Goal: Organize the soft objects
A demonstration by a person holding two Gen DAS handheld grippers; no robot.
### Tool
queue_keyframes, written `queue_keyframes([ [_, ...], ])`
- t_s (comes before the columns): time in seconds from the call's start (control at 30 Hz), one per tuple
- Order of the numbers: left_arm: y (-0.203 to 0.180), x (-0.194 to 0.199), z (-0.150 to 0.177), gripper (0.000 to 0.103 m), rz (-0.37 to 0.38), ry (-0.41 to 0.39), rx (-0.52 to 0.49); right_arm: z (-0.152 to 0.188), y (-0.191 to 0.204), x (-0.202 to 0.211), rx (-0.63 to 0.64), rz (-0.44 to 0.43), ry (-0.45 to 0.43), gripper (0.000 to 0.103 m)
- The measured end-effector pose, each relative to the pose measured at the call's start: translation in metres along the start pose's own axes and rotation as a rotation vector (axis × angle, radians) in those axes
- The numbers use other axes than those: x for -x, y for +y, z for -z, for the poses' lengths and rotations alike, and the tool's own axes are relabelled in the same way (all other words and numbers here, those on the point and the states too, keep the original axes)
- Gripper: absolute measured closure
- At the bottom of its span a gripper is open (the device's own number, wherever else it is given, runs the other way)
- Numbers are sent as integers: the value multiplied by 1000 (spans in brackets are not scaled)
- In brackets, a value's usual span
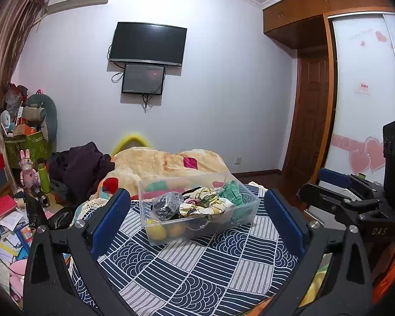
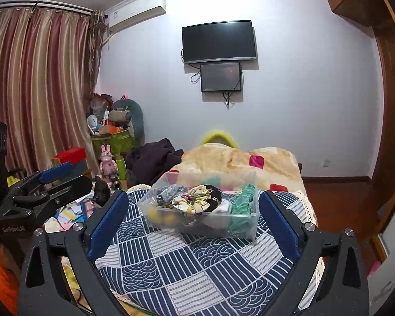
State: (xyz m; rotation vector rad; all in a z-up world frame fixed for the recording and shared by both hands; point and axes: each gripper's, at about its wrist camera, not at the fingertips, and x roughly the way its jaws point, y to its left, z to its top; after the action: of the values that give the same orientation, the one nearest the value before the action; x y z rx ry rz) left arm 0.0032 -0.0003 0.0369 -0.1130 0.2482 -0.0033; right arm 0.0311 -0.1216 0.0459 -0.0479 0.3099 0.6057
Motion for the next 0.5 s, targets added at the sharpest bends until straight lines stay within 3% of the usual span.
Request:
queue_keyframes([
  [0.5, 1, 1, 1, 0, 1, 1, -2, -2, 1, 2, -13, 5, -5, 3],
])
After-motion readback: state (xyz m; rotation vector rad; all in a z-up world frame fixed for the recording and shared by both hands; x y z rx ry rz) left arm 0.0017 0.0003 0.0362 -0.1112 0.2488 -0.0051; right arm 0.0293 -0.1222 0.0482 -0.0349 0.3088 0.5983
